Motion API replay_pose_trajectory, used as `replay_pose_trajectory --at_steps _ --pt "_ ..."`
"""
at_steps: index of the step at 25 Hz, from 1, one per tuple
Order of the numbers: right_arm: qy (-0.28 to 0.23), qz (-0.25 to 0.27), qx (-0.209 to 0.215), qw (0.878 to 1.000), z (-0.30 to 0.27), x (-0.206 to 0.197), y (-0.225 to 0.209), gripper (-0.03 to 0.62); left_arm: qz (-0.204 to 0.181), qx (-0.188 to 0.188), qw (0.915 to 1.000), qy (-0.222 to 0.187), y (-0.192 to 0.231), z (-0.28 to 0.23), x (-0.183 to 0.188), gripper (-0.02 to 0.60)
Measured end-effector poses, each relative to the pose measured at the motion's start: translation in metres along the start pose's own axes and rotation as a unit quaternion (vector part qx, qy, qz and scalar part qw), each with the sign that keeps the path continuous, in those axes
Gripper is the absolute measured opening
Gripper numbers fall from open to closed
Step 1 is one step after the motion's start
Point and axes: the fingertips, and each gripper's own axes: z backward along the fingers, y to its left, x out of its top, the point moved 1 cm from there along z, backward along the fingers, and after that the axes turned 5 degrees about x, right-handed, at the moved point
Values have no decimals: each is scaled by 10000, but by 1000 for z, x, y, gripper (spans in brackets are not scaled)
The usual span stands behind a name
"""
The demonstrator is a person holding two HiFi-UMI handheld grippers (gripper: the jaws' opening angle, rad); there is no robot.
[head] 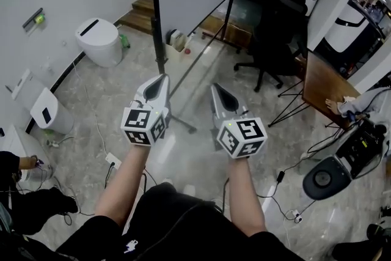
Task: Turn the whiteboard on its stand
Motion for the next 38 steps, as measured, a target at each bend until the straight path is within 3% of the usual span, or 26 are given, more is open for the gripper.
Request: replay_pose_trajectory --at_steps 16,20,28,38 --pt "150 -104 207 9996 -11 -15 -9 8 -154 327 9993 31 15 -5 -3 3" --pt "156 -71 221 9996 -31 -18 -10 9 -135 277 9995 115 34 -18 -17 3" --pt "3 -179 178 9997 -83 -11 -18 8 -106 236 9996 81 78 -59 -12 5" --pt "22 17 -153 9999 -139 -3 -26 8 -243 -78 9995 177 124 -109 -17 26"
